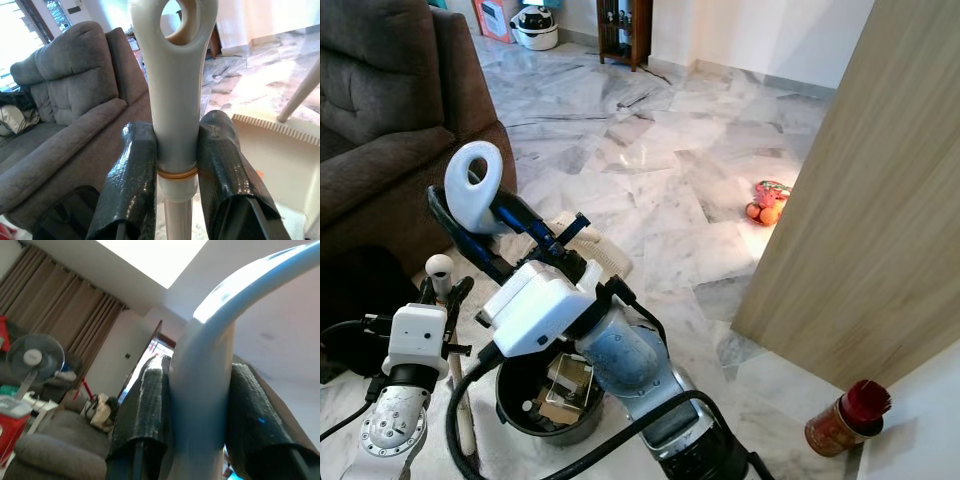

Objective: Sweep floor

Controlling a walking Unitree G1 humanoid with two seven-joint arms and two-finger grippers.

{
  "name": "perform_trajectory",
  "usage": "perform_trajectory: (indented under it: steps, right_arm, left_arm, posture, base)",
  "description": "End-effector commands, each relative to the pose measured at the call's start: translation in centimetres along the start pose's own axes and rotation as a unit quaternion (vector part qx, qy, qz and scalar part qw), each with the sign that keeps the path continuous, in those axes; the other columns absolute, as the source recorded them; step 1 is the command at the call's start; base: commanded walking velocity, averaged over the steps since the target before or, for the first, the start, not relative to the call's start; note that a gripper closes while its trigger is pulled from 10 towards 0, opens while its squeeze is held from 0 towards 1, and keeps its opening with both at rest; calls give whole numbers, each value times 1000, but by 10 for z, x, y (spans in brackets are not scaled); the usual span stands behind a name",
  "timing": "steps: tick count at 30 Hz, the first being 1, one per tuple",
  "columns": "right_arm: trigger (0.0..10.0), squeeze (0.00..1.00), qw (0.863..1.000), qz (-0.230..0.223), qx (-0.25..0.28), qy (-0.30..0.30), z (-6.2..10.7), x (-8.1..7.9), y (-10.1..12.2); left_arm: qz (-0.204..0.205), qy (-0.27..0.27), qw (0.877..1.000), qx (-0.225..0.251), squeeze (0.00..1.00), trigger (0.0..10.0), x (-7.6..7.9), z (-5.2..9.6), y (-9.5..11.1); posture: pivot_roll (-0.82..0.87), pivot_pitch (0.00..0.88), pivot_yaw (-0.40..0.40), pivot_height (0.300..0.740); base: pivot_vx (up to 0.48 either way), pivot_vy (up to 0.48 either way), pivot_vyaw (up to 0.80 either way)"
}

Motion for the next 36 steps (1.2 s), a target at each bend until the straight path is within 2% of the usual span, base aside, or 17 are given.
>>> perform_trajectory:
  steps: [1, 7, 11, 15, 16, 19, 20, 21, 25, 28, 36]
  right_arm:
    - [10000, 0, 1000, 10, 15, 1, -2, 4, 5]
    - [10000, 0, 1000, 20, -11, 5, 6, 12, -7]
    - [10000, 0, 998, 13, -34, -44, 11, 29, -20]
    - [10000, 0, 991, 26, -67, -116, 17, 59, -36]
    - [10000, 0, 986, 32, -77, -145, 21, 72, -41]
    - [10000, 0, 977, 41, -96, -185, 30, 89, -51]
    - [10000, 0, 977, 41, -96, -185, 30, 89, -51]
    - [10000, 0, 973, 52, -108, -197, 35, 96, -57]
    - [10000, 0, 966, 78, -128, -212, 45, 106, -65]
    - [10000, 0, 956, 94, -144, -238, 58, 119, -72]
    - [10000, 0, 947, 115, -168, -249, 72, 128, -81]
  left_arm:
    - [-6, -1, 1000, 15, 0, 10000, -3, -2, 6]
    - [-5, -3, 1000, 14, 0, 10000, -1, -2, 5]
    - [-3, -2, 1000, 15, 0, 10000, 1, -1, 5]
    - [-1, -2, 1000, 15, 0, 10000, 2, -1, 5]
    - [-1, -1, 1000, 15, 0, 10000, 3, -2, 5]
    - [1, -1, 1000, 15, 0, 10000, 3, -3, 4]
    - [1, -1, 1000, 15, 0, 10000, 3, -3, 4]
    - [2, -1, 1000, 16, 0, 10000, 4, -3, 4]
    - [2, -1, 1000, 17, 0, 10000, 5, -4, 4]
    - [2, -3, 1000, 18, 0, 10000, 6, -4, 4]
    - [4, -2, 1000, 20, 0, 10000, 8, -4, 4]
  posture:
    - [227, 50, 46, 740]
    - [220, 42, 45, 740]
    - [218, 37, 36, 740]
    - [206, 26, 29, 740]
    - [200, 20, 26, 740]
    - [191, 13, 21, 740]
    - [191, 13, 21, 740]
    - [188, 11, 19, 740]
    - [180, 1, 16, 740]
    - [182, 0, 11, 740]
    - [182, 0, 4, 740]
  base:
    - [0, 0, 0]
    - [0, 0, 0]
    - [0, 0, 0]
    - [0, 0, 0]
    - [0, 0, 0]
    - [0, 0, 0]
    - [0, 0, 0]
    - [0, 0, 0]
    - [0, 0, 0]
    - [0, 0, 0]
    - [0, 0, 0]
Point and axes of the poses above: a point about 5 cm out from each wrist's last joint towards the gripper, its own z axis pointing back from the gripper into the wrist, its own y axis along the axis of the wrist's last joint, x = y × z, the point moved 5 cm from there along -z, pointing out of the wrist towards the gripper, and after that the axes turned 2 degrees about z, right-handed, at the moved point
